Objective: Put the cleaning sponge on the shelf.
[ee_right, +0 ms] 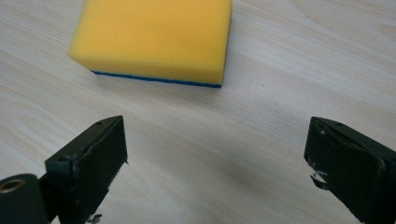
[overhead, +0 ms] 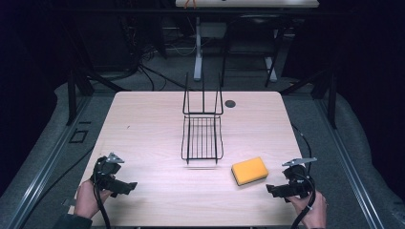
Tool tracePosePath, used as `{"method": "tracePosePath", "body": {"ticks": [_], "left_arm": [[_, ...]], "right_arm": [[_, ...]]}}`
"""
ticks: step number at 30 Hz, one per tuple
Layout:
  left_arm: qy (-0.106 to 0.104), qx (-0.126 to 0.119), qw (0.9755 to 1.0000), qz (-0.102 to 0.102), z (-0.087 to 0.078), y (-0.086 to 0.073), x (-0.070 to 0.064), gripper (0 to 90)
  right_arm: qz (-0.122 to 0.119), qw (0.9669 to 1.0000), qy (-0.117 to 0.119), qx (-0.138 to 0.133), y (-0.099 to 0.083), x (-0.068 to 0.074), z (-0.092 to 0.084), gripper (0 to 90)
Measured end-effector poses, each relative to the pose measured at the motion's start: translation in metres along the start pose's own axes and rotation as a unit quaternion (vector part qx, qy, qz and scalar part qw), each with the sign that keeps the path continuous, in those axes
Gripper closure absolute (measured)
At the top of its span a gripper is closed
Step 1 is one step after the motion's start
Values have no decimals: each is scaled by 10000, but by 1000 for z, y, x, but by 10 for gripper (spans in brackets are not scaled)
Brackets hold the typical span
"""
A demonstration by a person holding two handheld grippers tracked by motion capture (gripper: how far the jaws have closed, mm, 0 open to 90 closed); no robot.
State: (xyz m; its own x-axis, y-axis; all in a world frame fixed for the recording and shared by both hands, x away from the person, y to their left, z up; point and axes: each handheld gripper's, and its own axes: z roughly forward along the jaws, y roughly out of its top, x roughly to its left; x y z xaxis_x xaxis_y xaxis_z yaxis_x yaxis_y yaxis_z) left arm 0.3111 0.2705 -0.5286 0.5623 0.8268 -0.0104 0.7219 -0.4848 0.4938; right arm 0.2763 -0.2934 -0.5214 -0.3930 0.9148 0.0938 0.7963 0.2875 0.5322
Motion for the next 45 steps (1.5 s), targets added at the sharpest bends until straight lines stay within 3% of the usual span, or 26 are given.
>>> {"method": "tracePosePath", "body": {"ticks": [11, 18, 28, 40, 44, 45], "left_arm": [[-23, 6, 10000, -7, 0, -2, -1, 4], [-37, -47, 10000, -66, -3, -6, 0, 3], [-102, -14, 9999, 66, 2, 1, -3, 3], [-42, -21, 10000, 46, -1, -3, -4, 3], [-56, 10, 10000, 19, -1, -4, -3, 3], [-33, 25, 10000, 23, 0, -4, -3, 3]], "right_arm": [[12, 9999, 99, -73, 4, -2, 1, 70], [73, 9992, 344, -178, 9, -1, 1, 77], [57, 9990, 365, -243, 19, -4, 5, 77], [24, 9986, 440, -306, 37, -7, 16, 57], [-50, 9981, 547, -267, 44, -6, 25, 131], [-84, 9982, 547, -216, 47, -5, 28, 196]]}}
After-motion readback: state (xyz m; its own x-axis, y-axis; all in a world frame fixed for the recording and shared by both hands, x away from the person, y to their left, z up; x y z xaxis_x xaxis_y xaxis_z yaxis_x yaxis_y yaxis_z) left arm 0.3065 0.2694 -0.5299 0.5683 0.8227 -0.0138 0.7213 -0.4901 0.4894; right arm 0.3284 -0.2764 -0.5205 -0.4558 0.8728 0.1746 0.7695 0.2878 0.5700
